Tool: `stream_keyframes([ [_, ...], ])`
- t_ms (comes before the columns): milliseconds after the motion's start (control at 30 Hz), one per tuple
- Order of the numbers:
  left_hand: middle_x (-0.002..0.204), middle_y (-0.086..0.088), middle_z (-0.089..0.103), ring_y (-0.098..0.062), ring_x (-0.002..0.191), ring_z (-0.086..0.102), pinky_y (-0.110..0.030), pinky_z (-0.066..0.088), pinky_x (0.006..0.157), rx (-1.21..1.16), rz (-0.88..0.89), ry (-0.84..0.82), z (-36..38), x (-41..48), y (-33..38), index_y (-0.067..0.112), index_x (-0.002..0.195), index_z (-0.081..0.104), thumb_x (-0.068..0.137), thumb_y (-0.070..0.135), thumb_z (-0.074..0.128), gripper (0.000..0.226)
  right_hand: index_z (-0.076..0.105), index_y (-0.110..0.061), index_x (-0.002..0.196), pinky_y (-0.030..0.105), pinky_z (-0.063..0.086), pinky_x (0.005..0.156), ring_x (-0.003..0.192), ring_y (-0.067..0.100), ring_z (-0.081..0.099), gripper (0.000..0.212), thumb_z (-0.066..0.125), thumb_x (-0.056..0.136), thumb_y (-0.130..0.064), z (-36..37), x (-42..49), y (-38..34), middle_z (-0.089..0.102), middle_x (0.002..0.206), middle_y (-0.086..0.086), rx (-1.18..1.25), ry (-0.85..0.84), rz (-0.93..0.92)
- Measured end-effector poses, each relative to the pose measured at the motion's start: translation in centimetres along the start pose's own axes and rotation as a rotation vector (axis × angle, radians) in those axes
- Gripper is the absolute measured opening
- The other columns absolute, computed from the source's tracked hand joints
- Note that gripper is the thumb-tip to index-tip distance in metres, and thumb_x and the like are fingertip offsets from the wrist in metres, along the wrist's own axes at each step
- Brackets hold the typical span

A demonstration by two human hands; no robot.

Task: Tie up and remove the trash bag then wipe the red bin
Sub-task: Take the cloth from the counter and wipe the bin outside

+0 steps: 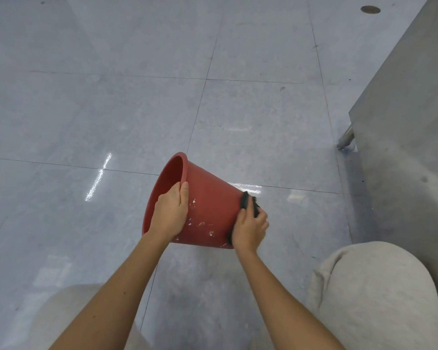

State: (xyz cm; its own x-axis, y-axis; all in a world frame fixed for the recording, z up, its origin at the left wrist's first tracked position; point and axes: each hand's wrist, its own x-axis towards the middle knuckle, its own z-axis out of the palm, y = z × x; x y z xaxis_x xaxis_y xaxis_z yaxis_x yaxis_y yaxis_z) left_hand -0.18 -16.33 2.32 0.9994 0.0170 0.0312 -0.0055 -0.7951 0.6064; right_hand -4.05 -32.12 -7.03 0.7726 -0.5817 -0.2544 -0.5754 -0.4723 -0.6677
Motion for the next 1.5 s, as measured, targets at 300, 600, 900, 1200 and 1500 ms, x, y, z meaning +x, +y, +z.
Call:
stream_keyframes([
  [300,0.065,0.003,0.055,-0.016,0.062,0.055,-0.035,0.040,0.059,0.111,0.040,-0.126,0.4,2.3,3.4,0.021,0.066,0.045,0.101,0.040,0.020,0.047,0.045,-0.043,0.137,0.037,0.036,0.098,0.120,0.024,0.040,0.043,0.034,0.096,-0.037,-2.6,1.6,-5.1,0.046,0.129,0.002,0.098,-0.248,-0.206],
  [600,0.080,0.021,0.061,0.006,0.070,0.058,-0.014,0.036,0.057,-0.079,0.044,-0.024,-0.8,-1.9,0.4,0.039,0.111,0.050,0.091,0.062,0.022,0.041,0.046,-0.041,0.137,0.047,0.033,0.109,0.127,0.022,0.048,0.043,0.028,0.098,-0.041,-1.2,3.0,-1.2,0.052,0.139,-0.002,0.151,-0.091,0.036],
  [900,0.047,0.016,0.036,-0.002,0.041,0.042,-0.010,0.024,0.045,0.064,0.186,-0.032,-0.6,-3.2,-0.6,0.037,0.064,0.033,0.096,0.043,0.020,0.035,0.044,-0.033,0.142,0.031,0.026,0.116,0.141,0.012,0.035,0.047,0.029,0.098,-0.027,-0.8,-0.6,-4.2,0.040,0.152,-0.005,0.306,-0.098,-0.439],
  [1200,0.046,0.011,0.036,-0.009,0.044,0.042,-0.028,0.029,0.047,0.076,0.199,-0.040,-0.2,-4.0,-0.3,0.030,0.064,0.034,0.098,0.045,0.019,0.040,0.043,-0.046,0.138,0.035,0.040,0.107,0.132,0.009,0.045,0.048,0.024,0.094,-0.046,-1.5,1.3,-7.6,0.046,0.146,-0.017,0.219,-0.270,-0.407],
  [1500,0.052,0.010,0.048,-0.013,0.050,0.053,-0.029,0.042,0.053,0.135,0.210,-0.077,0.2,-3.2,1.6,0.025,0.074,0.047,0.089,0.058,0.001,0.058,0.048,-0.036,0.140,0.041,0.034,0.111,0.134,0.020,0.045,0.043,0.027,0.101,-0.037,-1.9,1.2,2.1,0.048,0.146,-0.006,0.351,-0.063,0.139],
])
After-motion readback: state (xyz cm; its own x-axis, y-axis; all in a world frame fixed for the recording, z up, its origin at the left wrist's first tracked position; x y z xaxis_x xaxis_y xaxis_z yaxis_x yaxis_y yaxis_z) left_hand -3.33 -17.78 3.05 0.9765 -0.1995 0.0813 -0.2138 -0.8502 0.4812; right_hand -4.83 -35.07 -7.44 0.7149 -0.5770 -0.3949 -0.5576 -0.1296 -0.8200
